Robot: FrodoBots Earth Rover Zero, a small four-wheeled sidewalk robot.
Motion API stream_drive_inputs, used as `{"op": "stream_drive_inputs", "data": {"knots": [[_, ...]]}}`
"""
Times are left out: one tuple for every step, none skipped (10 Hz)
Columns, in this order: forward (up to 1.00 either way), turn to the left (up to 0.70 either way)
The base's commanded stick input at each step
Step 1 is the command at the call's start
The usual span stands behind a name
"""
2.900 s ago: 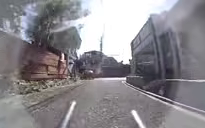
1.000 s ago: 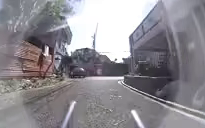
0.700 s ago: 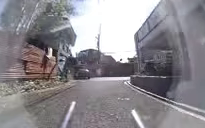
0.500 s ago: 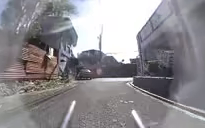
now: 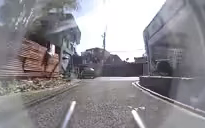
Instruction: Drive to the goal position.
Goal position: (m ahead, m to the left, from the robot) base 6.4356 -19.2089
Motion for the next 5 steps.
{"op": "stream_drive_inputs", "data": {"knots": [[0.85,-0.34],[0.85,-0.34],[0.85,-0.34],[0.85,-0.34],[0.85,-0.1]]}}
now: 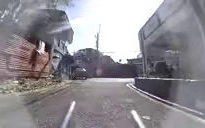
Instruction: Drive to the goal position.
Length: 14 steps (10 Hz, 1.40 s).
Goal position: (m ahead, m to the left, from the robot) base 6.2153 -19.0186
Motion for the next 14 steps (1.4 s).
{"op": "stream_drive_inputs", "data": {"knots": [[0.85,0.12],[0.85,0.12],[0.85,0.17],[0.85,0.13],[0.85,0.08],[0.85,0.0],[0.85,0.01],[0.85,0.09],[0.85,0.09],[0.85,0.1],[0.85,0.06],[0.85,-0.03],[0.85,-0.22],[0.85,-0.33]]}}
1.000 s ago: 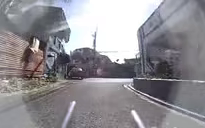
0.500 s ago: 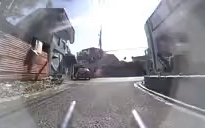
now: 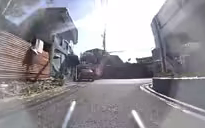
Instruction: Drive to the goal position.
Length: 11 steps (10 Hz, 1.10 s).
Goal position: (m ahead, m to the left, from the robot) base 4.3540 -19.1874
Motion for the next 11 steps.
{"op": "stream_drive_inputs", "data": {"knots": [[0.85,-0.34],[0.85,-0.34],[0.85,-0.34],[0.85,-0.34],[0.85,-0.34],[0.85,0.01],[0.85,0.11],[0.85,0.13],[0.85,0.18],[0.85,0.2],[0.85,0.05]]}}
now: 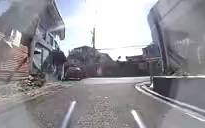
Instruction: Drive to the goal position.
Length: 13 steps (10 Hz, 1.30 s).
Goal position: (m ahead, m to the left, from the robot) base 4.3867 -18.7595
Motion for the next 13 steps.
{"op": "stream_drive_inputs", "data": {"knots": [[0.85,0.16],[0.85,0.03],[0.85,0.0],[0.85,0.0],[0.85,0.06],[0.85,-0.3],[0.85,-0.3],[0.85,-0.33],[0.85,-0.34],[0.85,-0.34],[0.85,-0.34],[0.85,-0.34],[0.85,-0.34]]}}
